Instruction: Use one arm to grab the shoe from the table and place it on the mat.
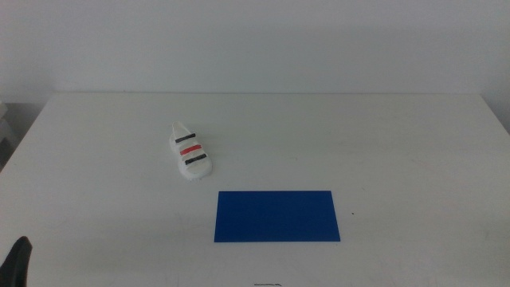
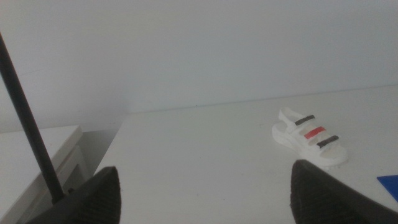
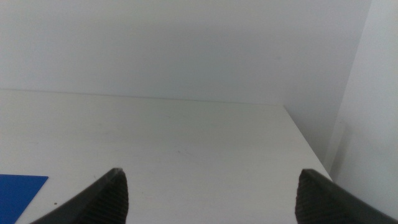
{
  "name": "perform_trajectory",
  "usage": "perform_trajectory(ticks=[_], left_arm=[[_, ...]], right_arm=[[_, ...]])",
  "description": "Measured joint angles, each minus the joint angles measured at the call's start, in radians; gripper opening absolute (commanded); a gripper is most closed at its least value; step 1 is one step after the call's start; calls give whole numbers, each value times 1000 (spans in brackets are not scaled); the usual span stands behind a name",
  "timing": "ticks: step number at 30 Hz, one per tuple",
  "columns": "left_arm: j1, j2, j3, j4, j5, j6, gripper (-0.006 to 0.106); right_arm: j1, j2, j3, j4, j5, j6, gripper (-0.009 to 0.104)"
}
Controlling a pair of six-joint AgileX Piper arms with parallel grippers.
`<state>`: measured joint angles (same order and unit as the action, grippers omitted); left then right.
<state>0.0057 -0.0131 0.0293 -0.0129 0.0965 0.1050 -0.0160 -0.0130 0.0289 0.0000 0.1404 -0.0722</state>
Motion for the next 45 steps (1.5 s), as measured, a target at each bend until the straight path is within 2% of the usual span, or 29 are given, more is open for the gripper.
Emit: perform_trajectory(ticks=[5,14,22,31,40,45], left_arm=[[0,82,-67,0,39,-1,94],[0,505,-554,0,384,-16,94],[0,851,-919,-4,705,-224,94],[-43,1311,-1195,-41,817,-340,94],[-205,1797,-1612,69,928,-634,94],[-241,2058,-1895,65,1063,-691,94]], right_arm=[[0,0,0,0,0,0,94],[0,0,0,0,0,0,94],[0,0,0,0,0,0,94],[0,0,0,0,0,0,94],[0,0,0,0,0,0,94],[0,0,0,0,0,0,94]])
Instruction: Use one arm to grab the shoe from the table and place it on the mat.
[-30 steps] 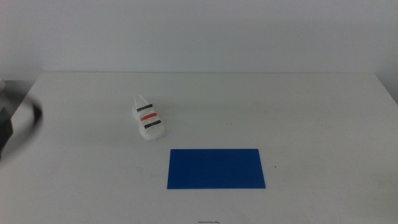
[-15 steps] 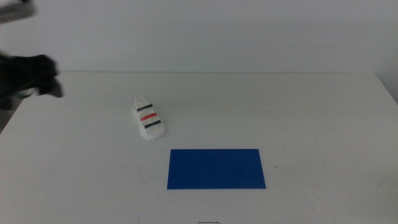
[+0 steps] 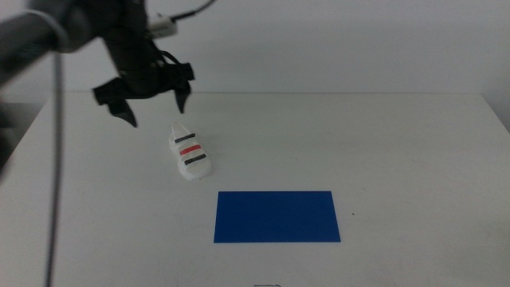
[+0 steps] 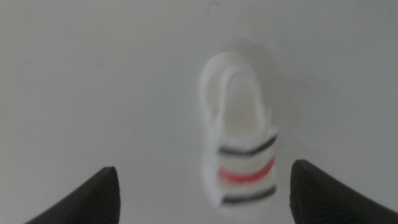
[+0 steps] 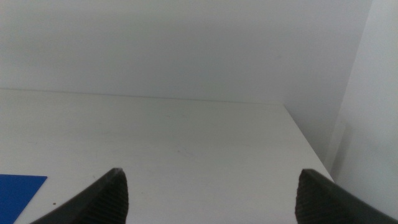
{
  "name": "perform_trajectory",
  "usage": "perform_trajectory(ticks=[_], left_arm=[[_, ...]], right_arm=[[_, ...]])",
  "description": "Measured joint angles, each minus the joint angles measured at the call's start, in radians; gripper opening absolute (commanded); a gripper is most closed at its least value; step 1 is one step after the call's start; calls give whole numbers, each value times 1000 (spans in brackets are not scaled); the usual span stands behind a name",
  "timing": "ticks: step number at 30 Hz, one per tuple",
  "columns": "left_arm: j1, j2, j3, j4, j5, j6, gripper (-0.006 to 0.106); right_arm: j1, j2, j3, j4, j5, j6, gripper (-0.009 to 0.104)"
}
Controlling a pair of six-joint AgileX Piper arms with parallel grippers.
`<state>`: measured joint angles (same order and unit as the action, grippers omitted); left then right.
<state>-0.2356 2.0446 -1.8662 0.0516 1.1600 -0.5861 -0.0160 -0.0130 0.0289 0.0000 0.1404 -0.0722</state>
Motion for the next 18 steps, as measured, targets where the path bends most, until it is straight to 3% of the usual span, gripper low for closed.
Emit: perform_trajectory(ticks=[7,18], left_arm=[[-20,284,-335,-44,61,-9,94],[-20,354,-316,-87,73,-14,93]], right_arm=[[0,0,0,0,0,0,94],[0,0,0,0,0,0,94]])
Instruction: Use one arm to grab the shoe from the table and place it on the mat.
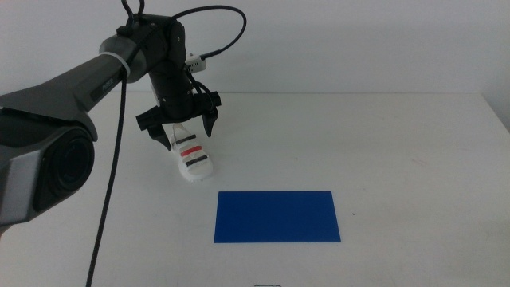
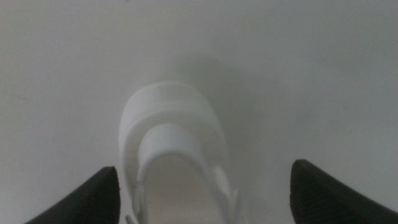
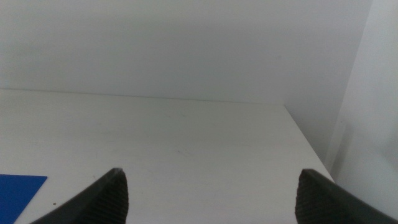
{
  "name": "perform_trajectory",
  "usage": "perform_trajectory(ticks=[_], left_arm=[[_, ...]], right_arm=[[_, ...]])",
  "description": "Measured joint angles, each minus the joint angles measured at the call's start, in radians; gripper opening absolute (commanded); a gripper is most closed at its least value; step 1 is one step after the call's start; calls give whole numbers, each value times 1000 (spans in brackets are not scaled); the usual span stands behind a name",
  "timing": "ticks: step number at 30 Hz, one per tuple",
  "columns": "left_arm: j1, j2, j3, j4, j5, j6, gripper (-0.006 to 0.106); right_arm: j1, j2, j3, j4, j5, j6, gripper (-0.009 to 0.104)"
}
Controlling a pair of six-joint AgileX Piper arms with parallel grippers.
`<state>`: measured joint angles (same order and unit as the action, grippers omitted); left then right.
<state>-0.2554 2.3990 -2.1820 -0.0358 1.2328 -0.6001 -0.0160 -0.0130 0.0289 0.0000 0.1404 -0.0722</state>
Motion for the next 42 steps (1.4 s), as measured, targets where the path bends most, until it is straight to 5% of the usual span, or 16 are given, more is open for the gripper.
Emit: perform_trajectory(ticks=[6,13,16,25,42], left_arm=[[0,0,55,-22,-2,-4,80],[0,-14,68,-80,-3,31,36],[-2,-60,72,-95,-2,40,25],[-120,-245,148,-97,1,101,19],[-382,-171,167,-102,4,136,19]], right_arm=[[0,0,0,0,0,0,94],[0,0,0,0,0,0,94],[0,0,0,0,0,0,94],[0,0,0,0,0,0,94],[0,0,0,0,0,0,94]])
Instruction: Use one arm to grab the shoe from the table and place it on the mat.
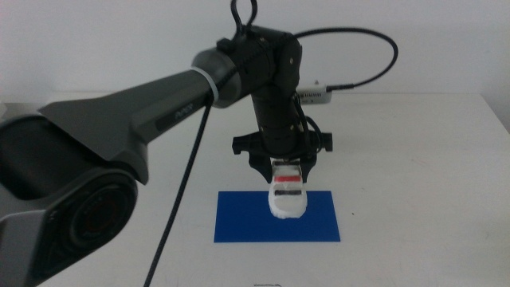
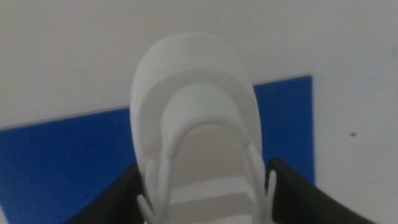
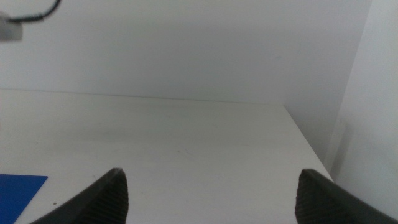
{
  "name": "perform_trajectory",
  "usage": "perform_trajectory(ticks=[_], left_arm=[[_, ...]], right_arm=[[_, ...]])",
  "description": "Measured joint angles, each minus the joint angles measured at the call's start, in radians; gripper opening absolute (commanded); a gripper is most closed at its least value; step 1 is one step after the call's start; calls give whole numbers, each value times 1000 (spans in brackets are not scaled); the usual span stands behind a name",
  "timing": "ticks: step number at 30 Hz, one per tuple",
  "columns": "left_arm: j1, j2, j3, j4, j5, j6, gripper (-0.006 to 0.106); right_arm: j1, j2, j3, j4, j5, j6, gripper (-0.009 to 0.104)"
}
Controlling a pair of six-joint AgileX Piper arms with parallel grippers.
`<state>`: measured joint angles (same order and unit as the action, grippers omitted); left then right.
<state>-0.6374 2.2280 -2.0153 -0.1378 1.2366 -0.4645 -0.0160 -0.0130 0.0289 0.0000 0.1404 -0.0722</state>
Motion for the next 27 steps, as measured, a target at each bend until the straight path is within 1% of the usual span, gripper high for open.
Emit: perform_trajectory(ticks=[3,6,9,13,14,16,17,20,27], left_arm=[[-8,24,0,1,-1,64,19],[-16,35,0,3,-3,263,19],[-27,36,0,24,-5,587,19],[-45,36,0,74,-5,1087,19],[-46,36,0,83,-6,1183,19],[-46,37,0,90,-7,1306,19],[-46,37,0,95,-7,1344,19],[-46,37,0,101,-7,1390,19],[-46,38,8,100,-9,1413,17]], right_arm=[[0,0,0,0,0,0,94],[0,0,0,0,0,0,94],[0,0,0,0,0,0,94],[0,0,0,0,0,0,94],[0,0,0,0,0,0,94],[0,0,0,0,0,0,94],[0,0,0,0,0,0,94],[0,0,0,0,0,0,94],[0,0,0,0,0,0,94]])
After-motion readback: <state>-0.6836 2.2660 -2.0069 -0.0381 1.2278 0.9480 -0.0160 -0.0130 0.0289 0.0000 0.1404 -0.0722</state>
